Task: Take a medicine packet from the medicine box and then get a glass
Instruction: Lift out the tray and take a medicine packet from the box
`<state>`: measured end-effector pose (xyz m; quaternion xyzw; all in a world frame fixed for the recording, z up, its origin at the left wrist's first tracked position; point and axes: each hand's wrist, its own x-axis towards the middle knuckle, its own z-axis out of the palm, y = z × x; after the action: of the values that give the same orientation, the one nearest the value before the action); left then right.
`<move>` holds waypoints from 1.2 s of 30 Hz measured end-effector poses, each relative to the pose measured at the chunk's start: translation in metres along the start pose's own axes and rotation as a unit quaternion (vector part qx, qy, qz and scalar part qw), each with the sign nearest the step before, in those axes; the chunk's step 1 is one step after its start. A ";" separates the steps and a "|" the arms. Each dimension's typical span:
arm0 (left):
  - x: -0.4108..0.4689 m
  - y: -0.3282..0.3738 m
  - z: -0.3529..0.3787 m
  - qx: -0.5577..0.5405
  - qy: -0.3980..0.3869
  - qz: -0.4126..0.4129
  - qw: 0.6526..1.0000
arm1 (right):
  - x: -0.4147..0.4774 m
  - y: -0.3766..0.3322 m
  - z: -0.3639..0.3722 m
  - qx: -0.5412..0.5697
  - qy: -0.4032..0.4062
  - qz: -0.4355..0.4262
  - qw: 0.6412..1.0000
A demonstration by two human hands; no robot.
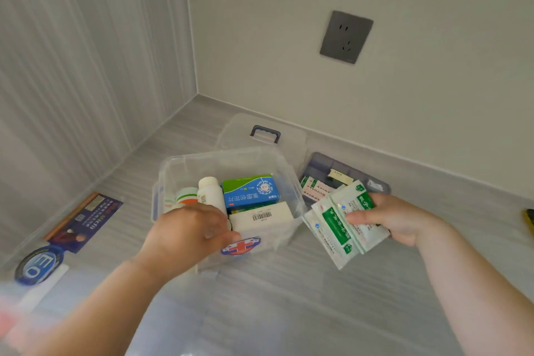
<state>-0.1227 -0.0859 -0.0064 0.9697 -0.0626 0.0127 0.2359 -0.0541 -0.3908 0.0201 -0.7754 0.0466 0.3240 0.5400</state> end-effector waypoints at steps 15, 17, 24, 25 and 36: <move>-0.001 0.002 0.000 -0.025 -0.001 -0.049 0.998 | 0.030 0.048 0.042 -0.282 0.019 0.059 0.957; -0.001 0.002 0.000 -0.023 -0.002 -0.045 0.999 | 0.030 0.042 0.045 -0.326 0.020 0.071 0.943; -0.001 0.002 -0.001 -0.006 0.000 -0.027 1.000 | 0.017 -0.024 0.047 -0.390 0.214 -0.059 0.894; -0.001 0.001 -0.001 -0.004 -0.001 -0.024 1.000 | 0.018 -0.040 0.053 -0.352 0.243 -0.122 0.896; -0.002 -0.001 -0.004 -0.030 0.057 0.044 0.997 | 0.110 -0.086 0.149 -0.660 -0.017 -0.132 0.740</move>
<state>-0.1248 -0.0825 -0.0035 0.9561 -0.0919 0.0767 0.2675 0.0014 -0.1958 -0.0023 -0.9304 -0.2910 0.2120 -0.0683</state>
